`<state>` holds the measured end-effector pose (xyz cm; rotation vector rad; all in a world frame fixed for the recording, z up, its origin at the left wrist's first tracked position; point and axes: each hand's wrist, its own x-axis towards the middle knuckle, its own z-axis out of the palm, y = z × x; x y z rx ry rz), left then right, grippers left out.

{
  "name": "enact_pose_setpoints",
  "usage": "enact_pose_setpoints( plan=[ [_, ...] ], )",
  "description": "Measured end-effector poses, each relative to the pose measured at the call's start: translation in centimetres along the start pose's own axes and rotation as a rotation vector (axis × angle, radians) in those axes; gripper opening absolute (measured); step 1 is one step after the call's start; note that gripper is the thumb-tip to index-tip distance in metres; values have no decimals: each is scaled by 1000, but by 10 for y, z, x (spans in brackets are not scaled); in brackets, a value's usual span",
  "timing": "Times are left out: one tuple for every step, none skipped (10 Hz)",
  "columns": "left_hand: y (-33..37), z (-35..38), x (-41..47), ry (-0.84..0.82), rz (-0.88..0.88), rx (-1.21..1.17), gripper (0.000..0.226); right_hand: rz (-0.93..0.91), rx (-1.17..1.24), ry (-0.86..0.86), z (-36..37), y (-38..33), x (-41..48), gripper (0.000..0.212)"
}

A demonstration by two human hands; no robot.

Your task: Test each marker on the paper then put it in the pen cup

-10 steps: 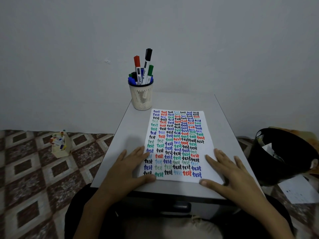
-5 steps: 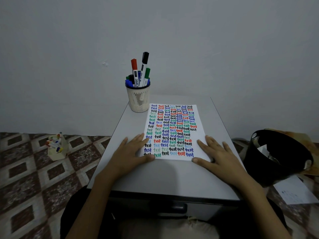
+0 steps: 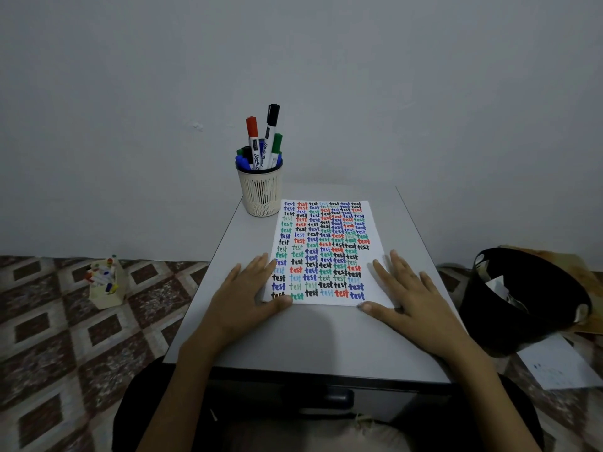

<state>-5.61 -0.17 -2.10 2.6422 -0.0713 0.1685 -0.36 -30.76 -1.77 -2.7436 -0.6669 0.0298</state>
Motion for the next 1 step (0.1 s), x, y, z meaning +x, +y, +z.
enact_pose_setpoints(
  plan=[
    [12, 4, -20, 155, 19, -139, 105, 2, 62, 20, 0, -5, -12, 97]
  ],
)
